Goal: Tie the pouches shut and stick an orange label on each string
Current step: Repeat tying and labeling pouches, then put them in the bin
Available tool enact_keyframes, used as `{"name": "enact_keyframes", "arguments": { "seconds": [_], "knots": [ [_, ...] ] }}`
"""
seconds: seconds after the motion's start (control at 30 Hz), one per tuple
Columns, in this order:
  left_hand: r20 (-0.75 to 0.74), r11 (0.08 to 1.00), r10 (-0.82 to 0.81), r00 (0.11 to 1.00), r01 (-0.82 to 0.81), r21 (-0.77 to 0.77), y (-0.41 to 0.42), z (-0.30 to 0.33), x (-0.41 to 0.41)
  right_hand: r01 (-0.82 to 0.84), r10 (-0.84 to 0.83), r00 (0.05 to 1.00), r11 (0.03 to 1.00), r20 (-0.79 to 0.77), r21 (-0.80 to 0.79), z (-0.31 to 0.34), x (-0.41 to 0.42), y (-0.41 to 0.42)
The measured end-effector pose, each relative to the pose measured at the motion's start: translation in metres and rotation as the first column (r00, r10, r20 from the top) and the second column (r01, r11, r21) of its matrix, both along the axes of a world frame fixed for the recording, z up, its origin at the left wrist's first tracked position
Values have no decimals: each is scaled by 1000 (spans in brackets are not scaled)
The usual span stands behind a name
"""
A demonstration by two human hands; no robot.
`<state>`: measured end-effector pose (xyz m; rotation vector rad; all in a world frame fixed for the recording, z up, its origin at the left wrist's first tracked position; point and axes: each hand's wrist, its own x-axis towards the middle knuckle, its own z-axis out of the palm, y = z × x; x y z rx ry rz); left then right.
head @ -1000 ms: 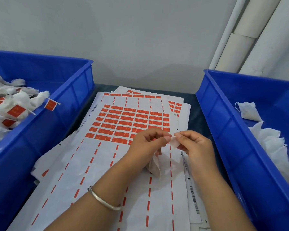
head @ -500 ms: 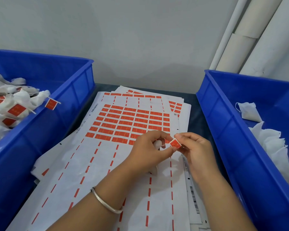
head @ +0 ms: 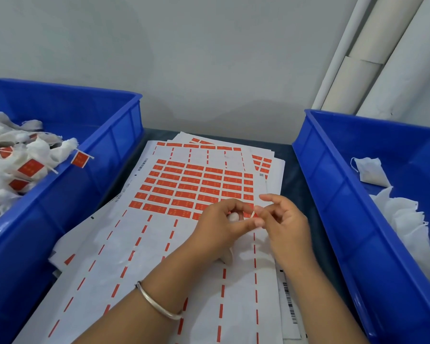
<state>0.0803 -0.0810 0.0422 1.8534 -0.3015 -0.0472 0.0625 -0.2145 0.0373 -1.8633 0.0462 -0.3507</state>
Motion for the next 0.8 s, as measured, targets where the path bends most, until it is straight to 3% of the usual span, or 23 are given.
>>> {"name": "enact_keyframes", "arguments": {
  "seconds": [0.27, 0.47, 0.63, 0.8],
  "knots": [
    [-81, 999, 29, 996, -32, -31, 3, 4, 5, 15, -26, 997, 988, 74, 151, -3, -1, 4],
    [-101, 980, 158, 982, -168, -104, 8, 24, 2, -12, 20, 999, 974, -33, 224, -15, 3, 9],
    [-24, 945, 306, 952, -307, -112, 35, 77, -19, -33, 47, 997, 979, -64, 203, -18, 4, 7],
    [178, 906, 414, 893, -385, -175, 82, 134, -60, -29, 45, 994, 988, -100, 151, -16, 1, 8]
  ]
}}
